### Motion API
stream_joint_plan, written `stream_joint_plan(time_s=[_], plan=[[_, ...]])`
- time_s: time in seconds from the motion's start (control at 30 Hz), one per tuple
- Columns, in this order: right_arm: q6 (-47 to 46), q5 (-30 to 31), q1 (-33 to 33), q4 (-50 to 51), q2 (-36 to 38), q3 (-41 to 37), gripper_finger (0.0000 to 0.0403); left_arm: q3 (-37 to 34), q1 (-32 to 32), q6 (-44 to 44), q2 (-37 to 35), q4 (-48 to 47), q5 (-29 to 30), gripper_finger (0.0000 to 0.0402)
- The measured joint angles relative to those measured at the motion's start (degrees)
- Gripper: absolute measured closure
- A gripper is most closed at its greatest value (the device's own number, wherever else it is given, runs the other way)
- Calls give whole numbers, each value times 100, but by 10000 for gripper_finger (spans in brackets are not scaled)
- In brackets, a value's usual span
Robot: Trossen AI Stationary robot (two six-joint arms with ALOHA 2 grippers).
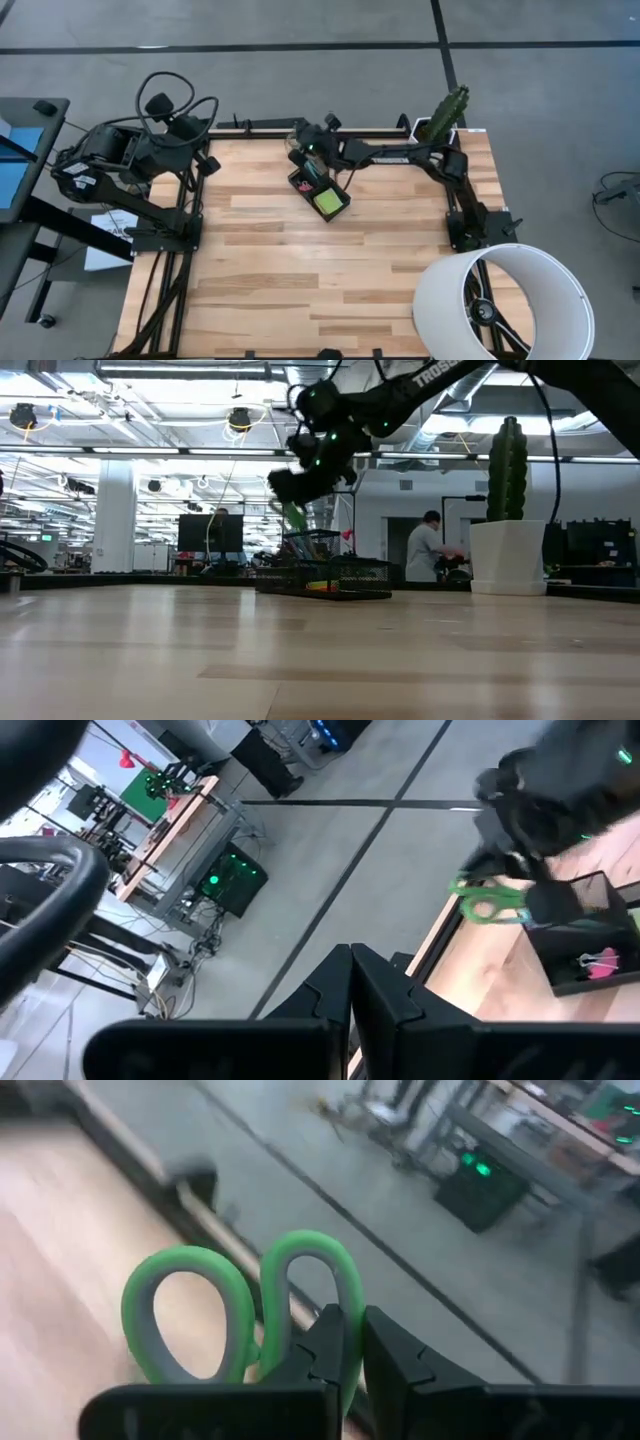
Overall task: Pick and place office supplies into organizer
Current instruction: Put the green scissors into the black desk organizer
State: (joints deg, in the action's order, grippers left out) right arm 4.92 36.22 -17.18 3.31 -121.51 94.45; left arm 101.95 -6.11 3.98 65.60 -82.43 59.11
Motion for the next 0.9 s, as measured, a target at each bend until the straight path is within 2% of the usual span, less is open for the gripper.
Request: stream_joint_plan(time_s=[0.13,0.37,0.67,0.9], plan=[[-74,551,184,423,2,-9,385,0,0,19,0,-90,20,401],[-194,261,349,989,2,-4,344,0,0,25,0,-88,21,401],[14,273,458,993,2,-6,294,0,0,592,0,-83,7,401],[115,326,615,1154,127,132,255,0,0,623,0,-83,-19,401]])
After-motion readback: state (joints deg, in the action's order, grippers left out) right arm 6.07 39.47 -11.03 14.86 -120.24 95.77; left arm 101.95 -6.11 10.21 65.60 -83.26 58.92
